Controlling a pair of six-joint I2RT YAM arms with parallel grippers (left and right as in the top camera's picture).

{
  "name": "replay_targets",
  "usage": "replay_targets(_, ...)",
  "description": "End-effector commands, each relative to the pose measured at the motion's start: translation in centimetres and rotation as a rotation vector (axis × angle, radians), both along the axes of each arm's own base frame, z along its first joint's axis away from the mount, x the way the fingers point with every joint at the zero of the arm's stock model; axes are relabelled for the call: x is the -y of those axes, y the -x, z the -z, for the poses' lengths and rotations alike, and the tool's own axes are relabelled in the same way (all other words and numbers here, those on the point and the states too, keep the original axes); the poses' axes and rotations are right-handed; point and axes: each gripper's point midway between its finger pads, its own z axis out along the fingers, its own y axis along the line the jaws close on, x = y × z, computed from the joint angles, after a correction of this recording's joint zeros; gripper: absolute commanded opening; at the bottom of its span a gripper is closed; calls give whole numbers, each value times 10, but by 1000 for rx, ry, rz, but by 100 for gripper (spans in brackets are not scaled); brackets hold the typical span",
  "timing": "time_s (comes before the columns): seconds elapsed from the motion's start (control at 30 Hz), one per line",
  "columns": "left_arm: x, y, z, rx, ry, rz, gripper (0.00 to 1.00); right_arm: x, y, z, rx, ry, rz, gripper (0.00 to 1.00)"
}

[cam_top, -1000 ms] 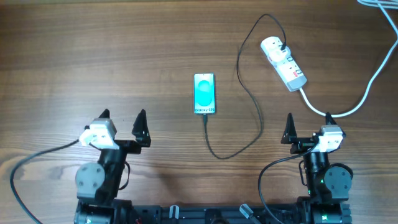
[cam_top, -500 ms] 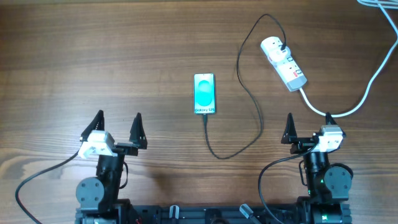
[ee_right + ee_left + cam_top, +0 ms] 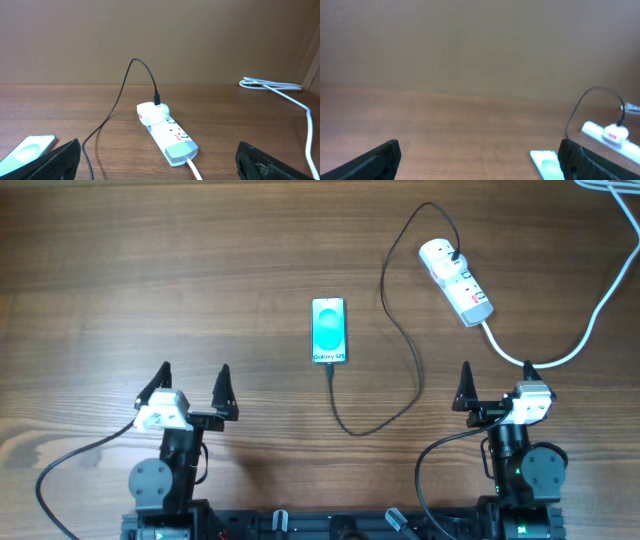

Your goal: Plug charger to phone and switch on socket

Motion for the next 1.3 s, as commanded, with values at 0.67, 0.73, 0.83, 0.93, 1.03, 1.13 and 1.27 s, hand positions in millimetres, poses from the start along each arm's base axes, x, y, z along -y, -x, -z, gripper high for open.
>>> replay_targets(0.67,-19,0,30,-108,-126,-108,100,0,1,-3,12,9,0,100)
replay_targets(0.73,-26,0,29,-110,-127,-147,100,0,1,-3,13,9,0,100)
replay_targets(0.83,-32,0,29,-110,-131,-180,100,1,1,-3,12,9,1,100)
replay_targets(0.93,-35,1,28,-108,-177,-198,100,1,1,-3,13,9,1,100)
replay_targets(1.03,-42,1,28,-110,-182,-238,100,0,1,-3,12,9,0,100)
replay_targets(1.13,-45,2,27,-109,-180,-258,100,1,1,-3,12,9,1,100)
replay_targets(1.27,-53,3,26,-109,-181,-305,100,0,1,-3,13,9,0,100)
